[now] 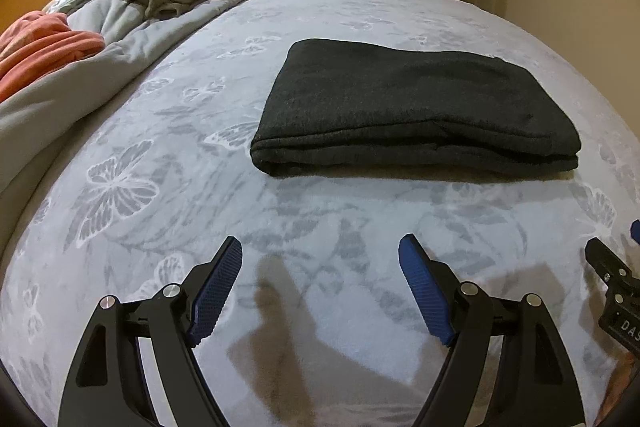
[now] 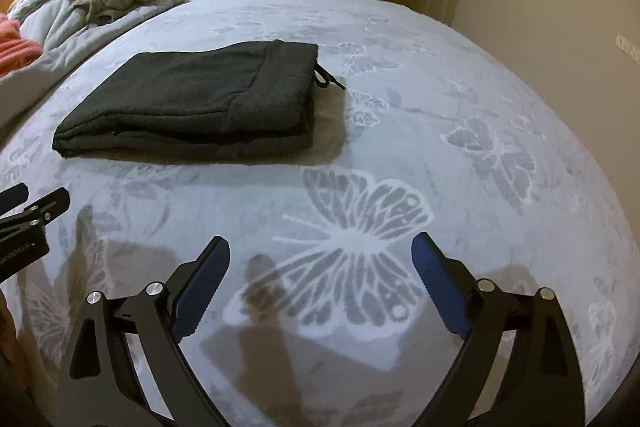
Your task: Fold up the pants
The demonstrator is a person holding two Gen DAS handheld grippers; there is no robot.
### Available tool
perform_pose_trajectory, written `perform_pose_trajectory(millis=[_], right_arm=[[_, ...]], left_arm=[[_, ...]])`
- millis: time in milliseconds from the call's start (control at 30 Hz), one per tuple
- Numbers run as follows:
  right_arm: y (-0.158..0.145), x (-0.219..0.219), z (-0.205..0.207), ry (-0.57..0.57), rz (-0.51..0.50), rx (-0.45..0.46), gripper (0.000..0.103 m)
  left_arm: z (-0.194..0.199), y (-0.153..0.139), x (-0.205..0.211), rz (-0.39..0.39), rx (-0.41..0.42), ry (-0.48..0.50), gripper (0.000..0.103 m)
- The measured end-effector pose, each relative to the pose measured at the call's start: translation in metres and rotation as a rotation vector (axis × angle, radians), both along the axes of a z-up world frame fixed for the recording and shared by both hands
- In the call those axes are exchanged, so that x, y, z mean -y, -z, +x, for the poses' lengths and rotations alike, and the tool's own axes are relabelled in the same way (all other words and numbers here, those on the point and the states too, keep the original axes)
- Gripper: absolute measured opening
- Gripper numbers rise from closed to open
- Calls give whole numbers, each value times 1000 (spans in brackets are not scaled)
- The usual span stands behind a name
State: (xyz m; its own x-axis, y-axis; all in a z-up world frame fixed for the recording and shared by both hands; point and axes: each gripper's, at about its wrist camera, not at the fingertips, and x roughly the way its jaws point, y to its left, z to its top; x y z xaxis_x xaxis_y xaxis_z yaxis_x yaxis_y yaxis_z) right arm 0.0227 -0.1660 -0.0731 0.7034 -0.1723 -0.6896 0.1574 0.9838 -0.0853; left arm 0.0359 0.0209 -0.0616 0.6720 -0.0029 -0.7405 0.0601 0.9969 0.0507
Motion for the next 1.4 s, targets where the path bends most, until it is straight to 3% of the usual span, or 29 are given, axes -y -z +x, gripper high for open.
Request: perform_pose_trajectory(millis=[433, 933, 1400], right_arm=[[7, -8, 3, 19, -14, -14, 93], [10, -3, 6, 32, -2, -32, 93], [8, -5, 3, 30, 4, -22, 93]], left_arm=[[2, 7, 3, 4, 1, -7, 78], [1, 7, 13, 75, 22, 4, 83], [-2, 2, 18, 90, 52, 29, 83]])
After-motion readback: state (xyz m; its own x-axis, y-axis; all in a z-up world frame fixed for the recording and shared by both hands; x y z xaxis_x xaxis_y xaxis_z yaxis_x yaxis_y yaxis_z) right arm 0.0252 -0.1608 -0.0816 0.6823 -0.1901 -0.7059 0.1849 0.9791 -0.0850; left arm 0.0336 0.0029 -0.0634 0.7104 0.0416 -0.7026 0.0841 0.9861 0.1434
